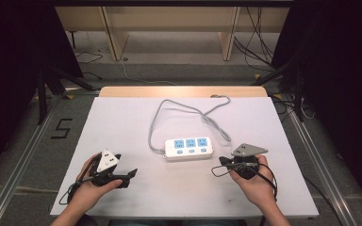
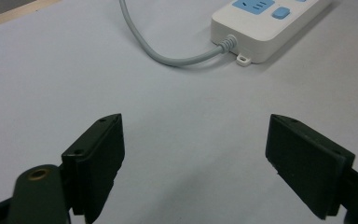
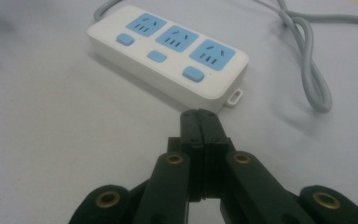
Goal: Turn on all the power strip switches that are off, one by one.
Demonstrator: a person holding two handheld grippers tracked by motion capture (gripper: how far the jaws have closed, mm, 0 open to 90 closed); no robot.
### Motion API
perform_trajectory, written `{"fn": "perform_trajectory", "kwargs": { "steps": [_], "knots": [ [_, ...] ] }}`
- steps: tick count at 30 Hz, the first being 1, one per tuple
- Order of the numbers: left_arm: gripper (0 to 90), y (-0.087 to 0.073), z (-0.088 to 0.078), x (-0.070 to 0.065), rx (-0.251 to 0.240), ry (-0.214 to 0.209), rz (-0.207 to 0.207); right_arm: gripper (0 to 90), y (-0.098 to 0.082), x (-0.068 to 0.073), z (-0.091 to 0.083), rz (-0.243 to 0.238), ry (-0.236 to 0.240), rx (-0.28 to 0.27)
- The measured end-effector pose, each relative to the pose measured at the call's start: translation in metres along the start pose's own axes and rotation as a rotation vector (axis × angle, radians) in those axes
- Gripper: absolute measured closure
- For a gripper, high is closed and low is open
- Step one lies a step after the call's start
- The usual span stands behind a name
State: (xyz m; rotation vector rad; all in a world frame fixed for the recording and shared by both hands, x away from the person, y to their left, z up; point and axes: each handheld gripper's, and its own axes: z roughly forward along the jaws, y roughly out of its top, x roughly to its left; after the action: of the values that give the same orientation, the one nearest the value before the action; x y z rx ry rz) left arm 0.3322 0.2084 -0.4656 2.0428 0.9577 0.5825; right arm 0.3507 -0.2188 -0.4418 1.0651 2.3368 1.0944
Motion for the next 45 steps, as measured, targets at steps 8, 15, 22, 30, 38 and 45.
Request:
{"fn": "perform_trajectory", "kwargs": {
  "steps": [8, 15, 22, 30, 38, 45],
  "knots": [
    [19.1, 0.000, 0.000, 0.001, 0.007, 0.001, -0.002, 90.0, 0.019, 0.006, 0.010, -0.010, 0.024, 0.005],
    [19.1, 0.000, 0.000, 0.000, 0.007, 0.003, 0.002, 90.0, 0.029, 0.011, 0.018, -0.023, 0.045, 0.011],
    [19.1, 0.000, 0.001, 0.001, 0.006, 0.003, 0.002, 90.0, 0.039, 0.016, 0.026, -0.033, 0.059, 0.030],
    [19.1, 0.000, 0.001, 0.000, 0.005, 0.004, 0.001, 90.0, 0.047, 0.020, 0.033, -0.046, 0.060, 0.046],
    [19.1, 0.000, 0.001, 0.000, 0.004, 0.004, 0.002, 90.0, 0.055, 0.022, 0.040, -0.047, 0.062, 0.060],
    [18.9, 0.000, 0.001, 0.000, 0.004, 0.005, 0.004, 90.0, 0.061, 0.024, 0.044, -0.055, 0.069, 0.077]
  ]
}}
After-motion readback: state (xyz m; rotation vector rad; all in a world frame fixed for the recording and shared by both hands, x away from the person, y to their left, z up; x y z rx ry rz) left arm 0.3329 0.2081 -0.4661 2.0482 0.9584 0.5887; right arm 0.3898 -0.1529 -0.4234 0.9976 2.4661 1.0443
